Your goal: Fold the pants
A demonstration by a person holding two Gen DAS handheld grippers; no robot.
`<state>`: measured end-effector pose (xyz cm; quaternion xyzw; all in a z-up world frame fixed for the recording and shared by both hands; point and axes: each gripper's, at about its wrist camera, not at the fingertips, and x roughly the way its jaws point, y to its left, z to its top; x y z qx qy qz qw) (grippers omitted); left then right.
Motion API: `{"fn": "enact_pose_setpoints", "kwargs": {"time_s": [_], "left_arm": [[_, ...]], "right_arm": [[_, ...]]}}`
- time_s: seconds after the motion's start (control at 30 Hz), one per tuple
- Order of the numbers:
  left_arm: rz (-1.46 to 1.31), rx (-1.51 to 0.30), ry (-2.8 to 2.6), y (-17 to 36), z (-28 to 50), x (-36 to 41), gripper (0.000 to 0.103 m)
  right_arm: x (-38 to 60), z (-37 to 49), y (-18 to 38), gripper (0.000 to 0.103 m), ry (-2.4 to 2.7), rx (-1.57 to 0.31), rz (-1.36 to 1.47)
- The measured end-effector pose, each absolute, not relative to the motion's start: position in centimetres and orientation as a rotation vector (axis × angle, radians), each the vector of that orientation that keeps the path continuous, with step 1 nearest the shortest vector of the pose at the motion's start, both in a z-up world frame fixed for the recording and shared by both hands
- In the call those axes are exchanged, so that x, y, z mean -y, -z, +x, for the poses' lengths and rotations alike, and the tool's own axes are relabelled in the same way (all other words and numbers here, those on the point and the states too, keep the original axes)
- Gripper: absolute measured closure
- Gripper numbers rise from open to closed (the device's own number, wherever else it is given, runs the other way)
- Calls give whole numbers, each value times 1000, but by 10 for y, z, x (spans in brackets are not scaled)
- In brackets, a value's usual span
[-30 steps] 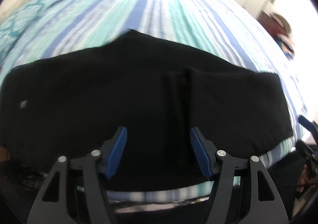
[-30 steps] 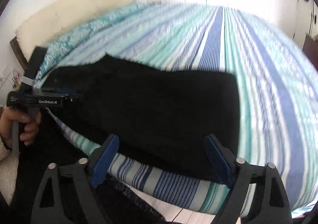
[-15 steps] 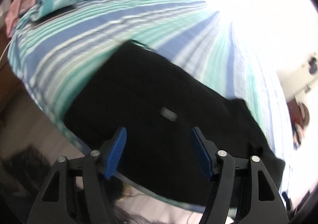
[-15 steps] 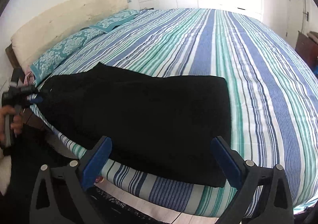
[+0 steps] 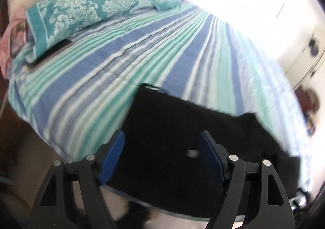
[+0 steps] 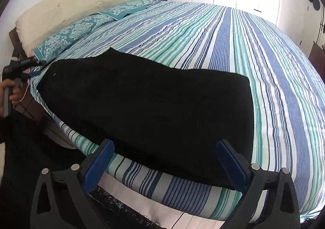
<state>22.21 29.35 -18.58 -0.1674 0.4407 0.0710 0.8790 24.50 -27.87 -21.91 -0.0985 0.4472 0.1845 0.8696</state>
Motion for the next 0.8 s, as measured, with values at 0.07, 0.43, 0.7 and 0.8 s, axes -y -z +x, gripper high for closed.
{"fn": "enact_pose_setpoints", "kwargs": {"time_s": [0.07, 0.43, 0.7, 0.8], "left_arm": [[-351, -977, -170, 198, 226, -316, 25], [-472, -1113, -94, 242, 243, -328, 7], [-532, -1121, -6, 238, 244, -323, 56], [-541, -1076, -32, 224, 233, -323, 82]], "right_arm": [[276, 246, 223, 3, -389, -948, -215], [254, 242, 231, 3, -439, -966, -265], [251, 241, 233, 3, -436, -962, -281], [254, 241, 230, 3, -431, -951, -267]]}}
